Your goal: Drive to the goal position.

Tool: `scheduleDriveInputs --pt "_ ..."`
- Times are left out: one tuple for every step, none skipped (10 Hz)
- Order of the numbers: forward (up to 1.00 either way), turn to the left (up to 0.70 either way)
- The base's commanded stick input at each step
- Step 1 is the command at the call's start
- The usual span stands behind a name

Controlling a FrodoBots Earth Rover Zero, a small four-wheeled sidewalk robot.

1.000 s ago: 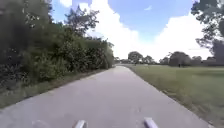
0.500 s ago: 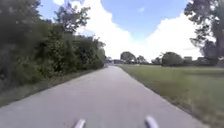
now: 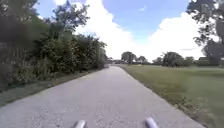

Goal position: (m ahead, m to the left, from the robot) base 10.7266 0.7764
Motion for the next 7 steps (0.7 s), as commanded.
scheduleDriveInputs --pt "0.70 0.02" --pt "0.70 0.02" --pt "0.70 0.02" --pt "0.70 0.02" --pt "0.70 0.02" --pt "0.70 0.02" --pt "0.70 0.02"
